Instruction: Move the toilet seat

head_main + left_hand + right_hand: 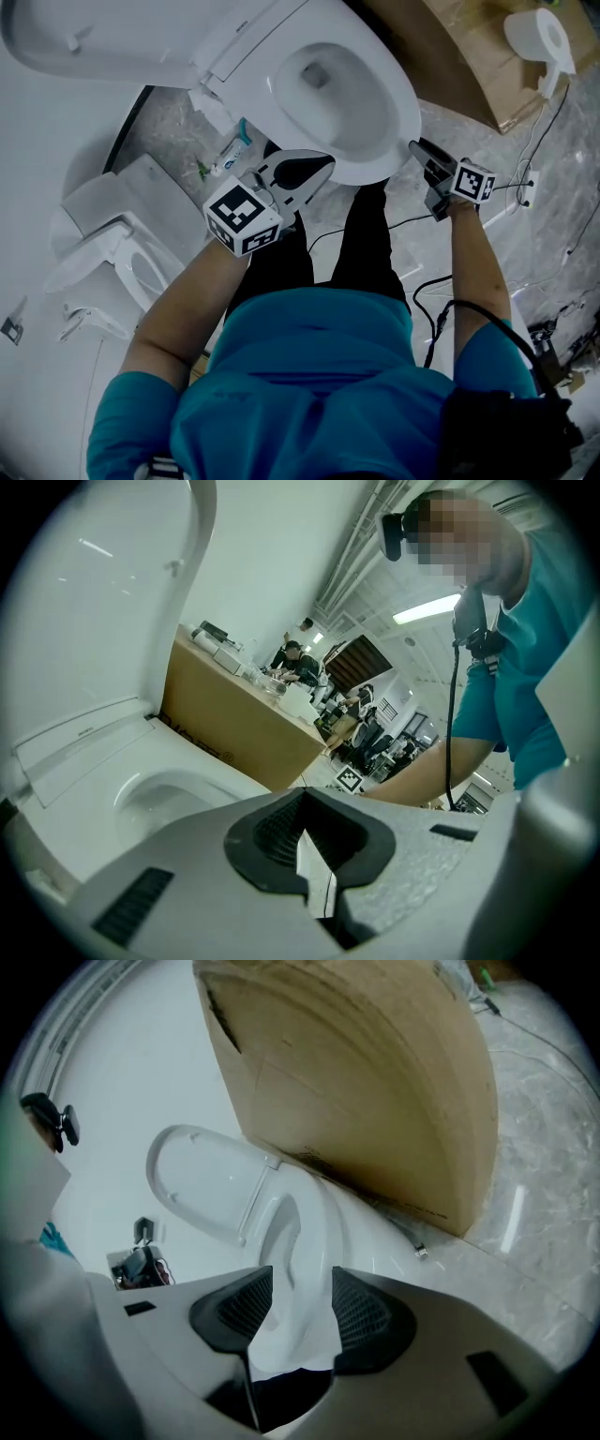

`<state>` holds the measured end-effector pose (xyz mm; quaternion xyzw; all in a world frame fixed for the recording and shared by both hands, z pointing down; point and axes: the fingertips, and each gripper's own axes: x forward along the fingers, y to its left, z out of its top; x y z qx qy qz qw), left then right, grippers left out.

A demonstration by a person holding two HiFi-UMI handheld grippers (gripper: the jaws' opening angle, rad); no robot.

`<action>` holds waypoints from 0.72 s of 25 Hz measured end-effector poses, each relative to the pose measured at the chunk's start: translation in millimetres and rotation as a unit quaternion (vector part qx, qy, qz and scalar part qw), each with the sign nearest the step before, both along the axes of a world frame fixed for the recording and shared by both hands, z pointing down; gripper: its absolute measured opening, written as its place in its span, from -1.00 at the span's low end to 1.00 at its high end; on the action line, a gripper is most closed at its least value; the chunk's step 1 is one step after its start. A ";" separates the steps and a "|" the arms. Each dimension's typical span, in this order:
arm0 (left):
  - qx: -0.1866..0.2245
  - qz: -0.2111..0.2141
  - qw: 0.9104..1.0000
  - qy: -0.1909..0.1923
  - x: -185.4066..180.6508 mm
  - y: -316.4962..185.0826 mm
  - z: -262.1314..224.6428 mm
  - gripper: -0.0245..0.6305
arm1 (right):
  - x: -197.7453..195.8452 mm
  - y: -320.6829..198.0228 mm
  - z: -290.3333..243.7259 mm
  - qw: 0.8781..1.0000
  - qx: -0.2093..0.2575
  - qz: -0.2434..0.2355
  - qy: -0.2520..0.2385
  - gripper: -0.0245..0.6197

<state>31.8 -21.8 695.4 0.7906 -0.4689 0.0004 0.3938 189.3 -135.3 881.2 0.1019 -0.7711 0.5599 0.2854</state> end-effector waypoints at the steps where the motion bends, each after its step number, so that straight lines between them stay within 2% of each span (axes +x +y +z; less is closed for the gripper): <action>1: 0.001 0.000 1.000 0.001 0.5 -1.0 -1.2 -0.92 | -1.2 -0.6 -3.3 1.000 -0.008 0.004 -0.014 -0.31; 7: 0.005 0.001 1.000 0.007 4.1 -6.5 -4.5 -0.92 | -1.4 -6.5 -28.5 0.994 -0.046 0.016 -0.095 -0.41; 10: 0.006 0.001 1.000 0.009 5.8 -8.3 -5.1 -0.92 | -1.2 -9.0 -42.4 0.991 -0.057 0.016 -0.124 -0.53; 12: 0.007 0.002 1.000 0.011 7.3 -9.0 -6.5 -0.92 | -1.6 -9.6 -51.3 0.988 -0.063 0.013 -0.139 -0.54; 18: 0.014 0.003 1.000 0.011 7.5 -11.5 -17.2 -0.92 | -6.3 -14.7 -93.6 0.974 -0.080 0.008 -0.211 -0.64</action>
